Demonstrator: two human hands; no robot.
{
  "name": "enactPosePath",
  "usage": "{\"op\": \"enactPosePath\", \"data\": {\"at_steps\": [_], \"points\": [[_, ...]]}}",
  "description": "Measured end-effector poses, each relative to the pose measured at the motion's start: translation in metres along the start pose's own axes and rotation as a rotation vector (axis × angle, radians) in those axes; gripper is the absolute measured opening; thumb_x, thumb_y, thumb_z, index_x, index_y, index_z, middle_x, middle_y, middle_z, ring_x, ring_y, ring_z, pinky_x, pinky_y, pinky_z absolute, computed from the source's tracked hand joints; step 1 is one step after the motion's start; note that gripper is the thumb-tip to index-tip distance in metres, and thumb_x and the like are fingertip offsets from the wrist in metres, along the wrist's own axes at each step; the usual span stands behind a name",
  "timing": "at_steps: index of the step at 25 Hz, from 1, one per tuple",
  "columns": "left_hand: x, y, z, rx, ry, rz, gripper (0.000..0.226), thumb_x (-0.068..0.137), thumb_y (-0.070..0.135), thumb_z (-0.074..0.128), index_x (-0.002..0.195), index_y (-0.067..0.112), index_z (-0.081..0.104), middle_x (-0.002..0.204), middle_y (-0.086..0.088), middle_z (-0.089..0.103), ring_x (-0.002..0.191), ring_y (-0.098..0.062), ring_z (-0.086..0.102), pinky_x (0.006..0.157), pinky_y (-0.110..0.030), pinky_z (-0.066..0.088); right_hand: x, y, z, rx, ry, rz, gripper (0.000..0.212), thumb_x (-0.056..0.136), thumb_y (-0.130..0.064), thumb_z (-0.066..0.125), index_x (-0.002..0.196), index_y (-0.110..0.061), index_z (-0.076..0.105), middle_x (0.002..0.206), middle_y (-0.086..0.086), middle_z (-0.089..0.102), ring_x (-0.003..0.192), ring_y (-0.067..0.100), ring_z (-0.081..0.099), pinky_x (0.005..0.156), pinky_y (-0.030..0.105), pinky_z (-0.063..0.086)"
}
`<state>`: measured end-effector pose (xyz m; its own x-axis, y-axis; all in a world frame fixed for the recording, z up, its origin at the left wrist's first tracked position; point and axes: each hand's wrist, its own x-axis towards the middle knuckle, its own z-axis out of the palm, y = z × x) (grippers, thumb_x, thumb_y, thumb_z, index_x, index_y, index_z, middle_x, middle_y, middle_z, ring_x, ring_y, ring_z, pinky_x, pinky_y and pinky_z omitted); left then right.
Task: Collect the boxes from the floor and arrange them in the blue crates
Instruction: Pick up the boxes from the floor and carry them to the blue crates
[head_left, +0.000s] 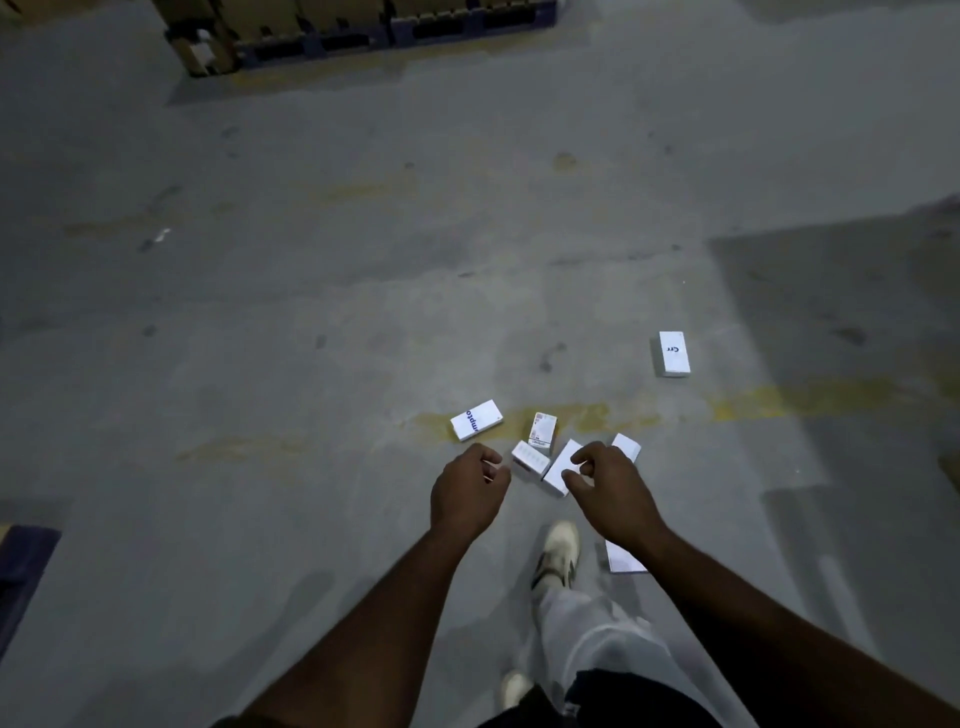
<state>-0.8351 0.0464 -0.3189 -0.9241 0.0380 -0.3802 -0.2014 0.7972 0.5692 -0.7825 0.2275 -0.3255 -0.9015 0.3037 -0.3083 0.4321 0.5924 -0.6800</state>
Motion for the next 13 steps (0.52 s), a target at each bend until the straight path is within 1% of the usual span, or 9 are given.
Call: {"op": "enactPosePath", "data": {"at_steps": [2,5,7,9,10,12,13], "points": [[0.039,-0.001,0.003,0.026,-0.037,-0.011,0.019,0.091,0.038,0.064,0.105,0.025,0.066,0.098,0.007,0.074,0.092,-0.013,0.07,0.08,-0.027,0.051,0.04,0.0,0.011,0.02,-0.001,0.034,0.02,0.088,-0.023,0.066,0.106,-0.013,0.065,0.101,0.005,0.064,0.1,0.02,0.063,0.08,0.03,0.044],[0.111,-0.006,0.016,0.083,-0.078,-0.054,0.024,0.093,0.039,0.063,0.111,0.023,0.065,0.103,0.005,0.074,0.093,-0.014,0.07,0.078,-0.026,0.05,0.116,0.006,0.042,0.064,-0.065,0.099,0.021,0.087,-0.026,0.067,0.103,-0.013,0.065,0.101,0.007,0.066,0.098,0.024,0.064,0.088,0.037,0.049],[0.156,-0.014,0.033,0.116,-0.13,-0.091,0.026,0.094,0.039,0.062,0.113,0.022,0.064,0.105,0.003,0.075,0.095,-0.015,0.07,0.079,-0.027,0.05,0.161,0.017,0.069,0.073,-0.106,0.141,0.026,0.086,-0.033,0.063,0.097,-0.01,0.068,0.099,0.008,0.068,0.096,0.028,0.064,0.088,0.038,0.049],[0.202,-0.021,0.06,0.122,-0.176,-0.122,0.026,0.094,0.04,0.062,0.113,0.022,0.063,0.106,0.002,0.075,0.096,-0.016,0.069,0.08,-0.027,0.051,0.205,0.037,0.095,0.036,-0.103,0.179,0.035,0.084,-0.038,0.057,0.089,-0.006,0.069,0.098,0.009,0.068,0.094,0.031,0.063,0.082,0.035,0.046],[0.223,-0.024,0.073,0.108,-0.192,-0.139,0.026,0.094,0.04,0.062,0.113,0.023,0.063,0.106,0.003,0.074,0.096,-0.016,0.069,0.08,-0.027,0.05,0.223,0.045,0.104,0.033,-0.103,0.205,0.032,0.085,-0.036,0.059,0.091,-0.006,0.068,0.098,0.009,0.067,0.093,0.029,0.062,0.08,0.033,0.044],[0.263,-0.036,0.109,0.061,-0.239,-0.216,0.027,0.093,0.041,0.063,0.113,0.023,0.063,0.106,0.003,0.073,0.098,-0.017,0.068,0.079,-0.025,0.048,0.258,0.062,0.118,0.045,-0.116,0.276,0.022,0.089,-0.028,0.064,0.102,-0.011,0.064,0.098,0.005,0.064,0.093,0.022,0.059,0.081,0.031,0.043],[0.287,-0.047,0.137,0.027,-0.276,-0.274,0.027,0.091,0.042,0.065,0.111,0.024,0.063,0.106,0.003,0.072,0.098,-0.018,0.068,0.082,-0.026,0.049,0.279,0.078,0.133,0.044,-0.109,0.307,0.022,0.09,-0.027,0.065,0.108,-0.014,0.062,0.098,0.004,0.062,0.093,0.02,0.058,0.082,0.032,0.044]]}}
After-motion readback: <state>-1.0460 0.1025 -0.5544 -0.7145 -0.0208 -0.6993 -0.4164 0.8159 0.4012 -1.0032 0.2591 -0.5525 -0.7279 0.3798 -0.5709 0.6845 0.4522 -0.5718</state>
